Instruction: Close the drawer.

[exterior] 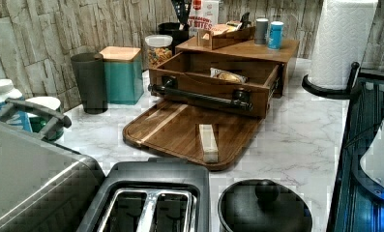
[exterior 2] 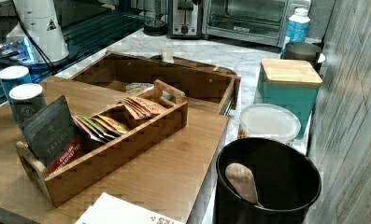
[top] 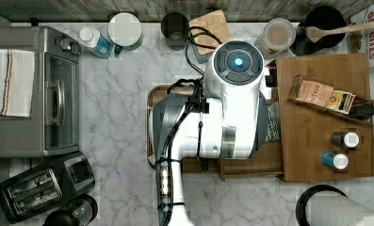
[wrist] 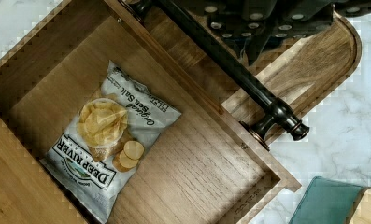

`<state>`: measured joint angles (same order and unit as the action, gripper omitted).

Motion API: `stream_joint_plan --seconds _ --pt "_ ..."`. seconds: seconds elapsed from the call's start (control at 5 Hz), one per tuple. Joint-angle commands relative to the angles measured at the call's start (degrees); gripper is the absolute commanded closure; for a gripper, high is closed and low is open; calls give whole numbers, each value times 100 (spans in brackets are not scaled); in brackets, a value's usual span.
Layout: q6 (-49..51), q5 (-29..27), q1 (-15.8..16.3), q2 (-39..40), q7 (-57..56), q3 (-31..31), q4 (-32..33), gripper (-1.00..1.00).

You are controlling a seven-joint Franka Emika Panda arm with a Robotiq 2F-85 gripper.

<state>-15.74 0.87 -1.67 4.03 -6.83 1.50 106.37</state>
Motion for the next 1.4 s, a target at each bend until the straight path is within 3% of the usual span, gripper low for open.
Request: stream_joint_plan --seconds 0.2,0.6,1.0,1.2,1.4 --pt "0 1 -5 0 0 -5 2 100" --pt "-1150 -349 173 -336 -1128 -240 876 100" --pt "-2858 -69 639 -598 -1156 -573 1818 100" --pt "-2966 -284 707 -620 -2148 -533 1935 100" --pt "-3201 -51 727 -565 -2838 -447 2203 100"
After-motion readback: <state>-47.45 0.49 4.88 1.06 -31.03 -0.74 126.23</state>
